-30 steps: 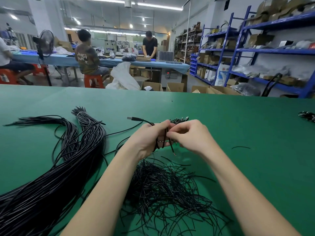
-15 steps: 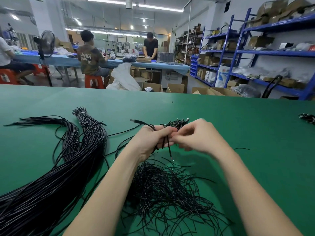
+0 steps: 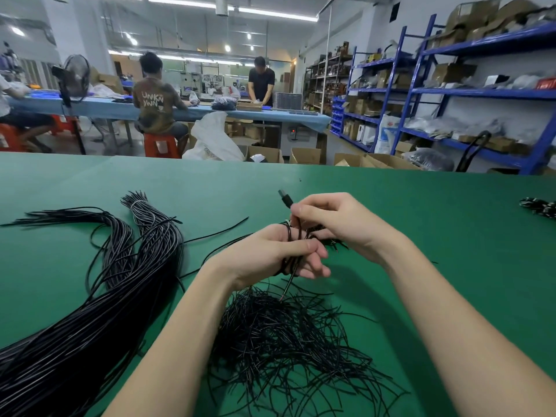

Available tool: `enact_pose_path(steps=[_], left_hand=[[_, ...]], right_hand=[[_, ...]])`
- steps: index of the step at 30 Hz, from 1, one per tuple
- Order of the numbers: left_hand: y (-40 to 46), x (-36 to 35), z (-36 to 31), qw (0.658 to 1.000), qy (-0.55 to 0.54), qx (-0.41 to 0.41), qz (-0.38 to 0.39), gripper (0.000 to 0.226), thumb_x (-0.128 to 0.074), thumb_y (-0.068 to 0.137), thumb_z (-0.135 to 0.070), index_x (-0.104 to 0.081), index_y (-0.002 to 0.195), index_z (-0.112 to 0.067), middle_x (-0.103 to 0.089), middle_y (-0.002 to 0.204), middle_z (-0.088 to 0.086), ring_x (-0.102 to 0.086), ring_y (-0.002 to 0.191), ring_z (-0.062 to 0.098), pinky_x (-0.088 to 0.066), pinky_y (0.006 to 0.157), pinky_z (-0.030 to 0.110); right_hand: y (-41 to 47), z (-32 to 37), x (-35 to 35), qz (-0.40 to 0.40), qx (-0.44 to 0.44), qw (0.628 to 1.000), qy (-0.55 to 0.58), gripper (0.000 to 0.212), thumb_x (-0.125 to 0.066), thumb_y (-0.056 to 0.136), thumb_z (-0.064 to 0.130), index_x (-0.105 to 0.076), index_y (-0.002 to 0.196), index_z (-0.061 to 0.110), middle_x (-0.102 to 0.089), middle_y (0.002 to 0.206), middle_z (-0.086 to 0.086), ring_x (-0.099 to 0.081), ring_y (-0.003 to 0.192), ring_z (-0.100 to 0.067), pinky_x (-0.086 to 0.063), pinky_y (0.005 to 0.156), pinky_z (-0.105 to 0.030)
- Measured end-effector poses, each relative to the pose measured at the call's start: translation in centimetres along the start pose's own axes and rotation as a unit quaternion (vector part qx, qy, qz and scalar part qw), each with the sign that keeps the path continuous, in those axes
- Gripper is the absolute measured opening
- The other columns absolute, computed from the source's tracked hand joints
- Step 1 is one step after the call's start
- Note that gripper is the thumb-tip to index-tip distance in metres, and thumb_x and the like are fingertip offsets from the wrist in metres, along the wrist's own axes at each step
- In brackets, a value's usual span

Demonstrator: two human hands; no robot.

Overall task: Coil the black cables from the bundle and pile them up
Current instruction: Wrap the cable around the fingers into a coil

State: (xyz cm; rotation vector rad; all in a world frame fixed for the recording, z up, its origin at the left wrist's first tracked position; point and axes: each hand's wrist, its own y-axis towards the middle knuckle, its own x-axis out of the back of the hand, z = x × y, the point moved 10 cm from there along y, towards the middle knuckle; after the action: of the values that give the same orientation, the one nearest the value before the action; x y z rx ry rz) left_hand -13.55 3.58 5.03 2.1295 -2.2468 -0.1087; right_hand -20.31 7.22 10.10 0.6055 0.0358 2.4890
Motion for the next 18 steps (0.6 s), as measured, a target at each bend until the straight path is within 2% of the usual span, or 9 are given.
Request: enact_pose_path(steps=[3, 5, 7, 10, 13, 15, 16, 18], left_hand=[[-0.2, -1.2, 0.0, 0.999, 0.008, 0.012, 0.033, 0.020, -0.043, 0.105, -0.010, -0.058, 0.093, -0.004, -0.044, 0.061, -0.003, -0.055, 0.062, 0.015, -0.047, 0.070, 0.029], [-0.4, -1.8, 0.1, 0.998, -0.004, 0.030, 0.053, 0.022, -0.041, 0.105, -0.010, -0.056, 0.088, -0.008, -0.029, 0.058, -0.006, -0.038, 0.054, 0.012, -0.042, 0.063, 0.026], [-0.5, -2.3, 0.2, 0.996, -0.016, 0.037, 0.073, 0.024, -0.040, 0.105, -0.010, -0.054, 0.085, -0.011, -0.024, 0.057, -0.007, -0.028, 0.051, 0.011, -0.036, 0.058, 0.026], [-0.6, -2.6, 0.1, 0.996, -0.037, 0.035, 0.079, 0.027, -0.038, 0.106, -0.016, -0.051, 0.083, -0.012, -0.021, 0.056, -0.008, -0.024, 0.049, 0.009, -0.031, 0.055, 0.025], [-0.4, -2.1, -0.2, 0.997, -0.050, 0.014, 0.059, 0.029, -0.041, 0.105, -0.019, -0.051, 0.078, -0.014, -0.018, 0.058, -0.007, -0.024, 0.049, 0.009, -0.033, 0.054, 0.022], [-0.4, -2.1, -0.2, 0.995, -0.077, 0.009, 0.065, 0.026, -0.044, 0.102, -0.022, -0.051, 0.078, -0.014, -0.019, 0.057, -0.008, -0.026, 0.047, 0.007, -0.035, 0.053, 0.021], [-0.4, -2.1, -0.2, 0.993, -0.094, 0.010, 0.069, 0.025, -0.045, 0.101, -0.023, -0.051, 0.078, -0.014, -0.020, 0.057, -0.009, -0.027, 0.046, 0.007, -0.036, 0.053, 0.021], [-0.5, -2.0, -0.2, 0.988, -0.133, 0.012, 0.078, 0.025, -0.046, 0.100, -0.024, -0.052, 0.078, -0.015, -0.021, 0.056, -0.011, -0.028, 0.046, 0.006, -0.036, 0.053, 0.021]], right_hand=[[0.0, -0.4, 0.7, -0.003, -0.021, 0.999, 0.043, 0.005, -0.074, 0.090, 0.018, -0.076, 0.094, 0.021, -0.072, 0.087, 0.000, -0.059, 0.075, -0.010, -0.050, 0.065, -0.020], [-0.1, -0.5, 0.2, 0.034, -0.036, 0.994, 0.099, 0.022, -0.073, 0.090, 0.014, -0.074, 0.111, 0.022, -0.072, 0.087, 0.000, -0.056, 0.066, -0.008, -0.047, 0.058, -0.016], [-0.3, -0.3, -0.4, 0.070, -0.037, 0.984, 0.157, 0.033, -0.074, 0.088, 0.016, -0.071, 0.121, 0.018, -0.071, 0.083, 0.002, -0.055, 0.059, -0.006, -0.044, 0.052, -0.014], [-0.2, -0.8, -0.6, 0.068, -0.045, 0.982, 0.168, 0.043, -0.081, 0.072, 0.023, -0.069, 0.113, 0.017, -0.067, 0.074, 0.007, -0.053, 0.059, -0.005, -0.043, 0.058, -0.018], [-0.4, -1.8, -0.4, 0.031, -0.056, 0.989, 0.131, 0.030, -0.084, 0.063, 0.034, -0.072, 0.090, 0.029, -0.065, 0.080, 0.004, -0.046, 0.073, -0.015, -0.034, 0.070, -0.031], [-0.6, -2.3, -0.9, 0.043, -0.051, 0.982, 0.175, 0.027, -0.083, 0.068, 0.033, -0.069, 0.091, 0.029, -0.069, 0.094, -0.007, -0.053, 0.084, -0.021, -0.040, 0.076, -0.033], [-0.7, -2.3, -1.3, 0.063, -0.044, 0.979, 0.186, 0.025, -0.080, 0.073, 0.034, -0.067, 0.094, 0.026, -0.072, 0.100, -0.007, -0.059, 0.085, -0.020, -0.047, 0.077, -0.030], [-1.0, -2.0, -1.8, 0.087, -0.031, 0.981, 0.173, 0.017, -0.076, 0.080, 0.036, -0.068, 0.092, 0.026, -0.075, 0.097, 0.000, -0.066, 0.077, -0.013, -0.054, 0.074, -0.023]])
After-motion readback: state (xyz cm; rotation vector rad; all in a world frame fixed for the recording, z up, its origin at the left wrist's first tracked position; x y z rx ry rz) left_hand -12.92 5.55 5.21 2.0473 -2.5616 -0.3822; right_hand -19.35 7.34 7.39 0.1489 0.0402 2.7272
